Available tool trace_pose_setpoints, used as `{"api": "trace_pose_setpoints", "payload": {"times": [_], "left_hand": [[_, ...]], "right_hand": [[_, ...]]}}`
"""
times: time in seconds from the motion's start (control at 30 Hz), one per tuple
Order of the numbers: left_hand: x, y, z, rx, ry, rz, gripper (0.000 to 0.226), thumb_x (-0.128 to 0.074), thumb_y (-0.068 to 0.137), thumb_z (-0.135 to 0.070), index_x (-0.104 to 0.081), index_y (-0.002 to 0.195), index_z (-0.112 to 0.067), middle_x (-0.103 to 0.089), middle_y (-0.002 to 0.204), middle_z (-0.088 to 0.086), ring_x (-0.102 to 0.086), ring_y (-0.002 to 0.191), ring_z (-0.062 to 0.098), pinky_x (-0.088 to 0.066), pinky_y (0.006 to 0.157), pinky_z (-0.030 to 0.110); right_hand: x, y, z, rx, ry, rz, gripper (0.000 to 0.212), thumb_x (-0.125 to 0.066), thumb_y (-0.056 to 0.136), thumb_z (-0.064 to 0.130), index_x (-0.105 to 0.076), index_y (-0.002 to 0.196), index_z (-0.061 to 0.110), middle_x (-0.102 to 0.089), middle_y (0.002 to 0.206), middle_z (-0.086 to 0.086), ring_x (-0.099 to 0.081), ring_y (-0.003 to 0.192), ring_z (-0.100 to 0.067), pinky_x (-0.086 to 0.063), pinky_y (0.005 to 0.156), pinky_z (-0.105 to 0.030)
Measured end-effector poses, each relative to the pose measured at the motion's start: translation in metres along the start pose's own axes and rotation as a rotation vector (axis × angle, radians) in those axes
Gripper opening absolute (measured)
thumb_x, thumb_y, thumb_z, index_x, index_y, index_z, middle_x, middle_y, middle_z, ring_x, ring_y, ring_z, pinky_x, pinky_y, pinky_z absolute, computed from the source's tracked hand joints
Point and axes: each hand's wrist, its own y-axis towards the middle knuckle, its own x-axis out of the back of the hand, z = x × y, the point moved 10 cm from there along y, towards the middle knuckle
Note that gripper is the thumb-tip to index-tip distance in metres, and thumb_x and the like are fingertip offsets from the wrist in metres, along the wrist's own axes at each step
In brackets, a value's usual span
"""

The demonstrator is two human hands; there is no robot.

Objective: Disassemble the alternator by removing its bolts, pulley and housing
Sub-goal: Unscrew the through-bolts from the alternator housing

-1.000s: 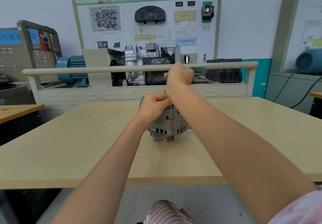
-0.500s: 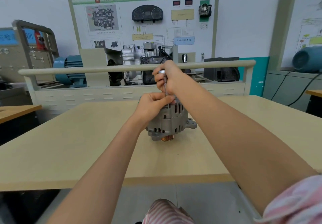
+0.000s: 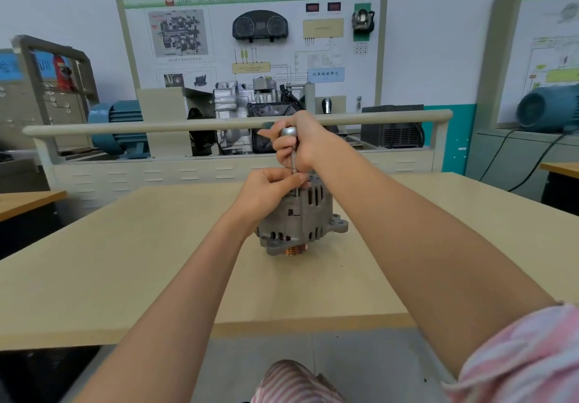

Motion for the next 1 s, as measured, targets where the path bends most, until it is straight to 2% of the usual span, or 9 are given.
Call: {"api": "trace_pose_setpoints", "payload": {"times": [0.1, 0.17, 0.23, 0.37, 0.43, 0.53, 0.67, 0.8, 1.0], "left_hand": [[0.001, -0.002, -0.003, -0.009, 0.009, -0.035, 0.014, -0.065, 0.088, -0.021, -0.074, 0.077, -0.021, -0.072, 0.068, -0.011, -0.064, 0.061, -0.002, -0.046, 0.053, 0.01], [0.003, -0.001, -0.002, -0.004, 0.054, -0.059, 0.028, -0.062, 0.089, -0.016, -0.07, 0.065, -0.029, -0.069, 0.06, -0.015, -0.062, 0.061, 0.002, -0.046, 0.057, 0.017], [0.004, -0.001, 0.0, 0.006, 0.078, -0.074, 0.036, -0.061, 0.089, -0.013, -0.067, 0.058, -0.03, -0.067, 0.057, -0.016, -0.061, 0.064, 0.005, -0.046, 0.062, 0.023], [0.002, -0.002, -0.002, -0.015, 0.034, -0.08, 0.022, -0.065, 0.087, -0.021, -0.071, 0.068, -0.029, -0.071, 0.066, -0.013, -0.066, 0.069, 0.004, -0.05, 0.071, 0.027], [0.001, -0.002, -0.003, -0.025, 0.039, -0.074, 0.019, -0.065, 0.086, -0.025, -0.071, 0.069, -0.029, -0.071, 0.066, -0.015, -0.062, 0.061, -0.006, -0.045, 0.064, 0.022], [0.0, -0.001, -0.003, -0.011, 0.06, -0.056, 0.016, -0.065, 0.086, -0.031, -0.071, 0.072, -0.027, -0.07, 0.068, -0.016, -0.061, 0.062, -0.007, -0.042, 0.063, 0.02], [-0.003, -0.001, -0.001, 0.014, 0.041, 0.038, 0.014, -0.062, 0.089, -0.03, -0.073, 0.09, -0.022, -0.074, 0.088, -0.008, -0.068, 0.084, 0.007, -0.048, 0.072, 0.018], [-0.005, 0.0, 0.0, 0.042, 0.014, 0.117, 0.016, -0.06, 0.091, -0.027, -0.073, 0.098, -0.02, -0.074, 0.093, -0.008, -0.067, 0.082, 0.0, -0.046, 0.066, 0.009], [-0.005, 0.001, 0.003, 0.055, -0.072, 0.114, 0.011, -0.064, 0.089, -0.023, -0.074, 0.092, -0.019, -0.075, 0.088, -0.008, -0.067, 0.079, 0.001, -0.048, 0.071, 0.012]], "right_hand": [[0.021, -0.008, 0.007, 0.163, 0.091, -0.287, 0.024, -0.03, 0.096, 0.013, -0.054, 0.091, 0.009, -0.044, 0.051, 0.002, -0.039, 0.033, -0.008, -0.028, 0.034, -0.018], [0.039, -0.026, 0.017, 0.392, 0.109, -0.572, 0.022, -0.034, 0.097, 0.009, -0.043, 0.117, 0.006, -0.045, 0.064, 0.0, -0.057, 0.056, -0.019, -0.047, 0.049, -0.025], [0.043, -0.029, 0.02, 0.49, 0.155, -0.629, 0.038, -0.033, 0.099, 0.008, -0.025, 0.136, 0.002, -0.048, 0.073, -0.002, -0.06, 0.07, -0.027, -0.052, 0.065, -0.034], [0.039, -0.018, 0.019, 0.326, 0.102, -0.57, 0.029, -0.041, 0.096, 0.006, -0.045, 0.123, -0.002, -0.063, 0.098, -0.018, -0.052, 0.063, -0.019, -0.041, 0.051, -0.023], [0.034, -0.015, 0.017, 0.238, 0.179, -0.49, 0.014, -0.04, 0.095, 0.004, -0.052, 0.094, -0.003, -0.057, 0.073, -0.013, -0.046, 0.051, -0.015, -0.039, 0.048, -0.022], [0.03, -0.009, 0.015, 0.119, 0.232, -0.401, 0.026, -0.037, 0.097, 0.008, -0.043, 0.072, 0.003, -0.047, 0.054, -0.007, -0.042, 0.04, -0.011, -0.036, 0.041, -0.019], [0.02, -0.006, 0.008, 0.021, 0.137, -0.294, 0.026, -0.034, 0.099, 0.021, -0.041, 0.076, 0.009, -0.036, 0.026, -0.001, -0.035, 0.021, -0.008, -0.03, 0.032, -0.01], [0.005, 0.002, 0.0, -0.104, 0.051, -0.09, 0.028, -0.032, 0.1, 0.021, -0.056, 0.098, 0.008, -0.035, 0.032, 0.006, -0.029, 0.023, -0.005, -0.023, 0.03, -0.012], [-0.015, -0.001, -0.01, -0.226, -0.05, 0.149, 0.029, -0.04, 0.1, 0.018, -0.058, 0.097, -0.005, -0.034, 0.037, 0.01, -0.03, 0.025, -0.002, -0.021, 0.028, -0.015]]}}
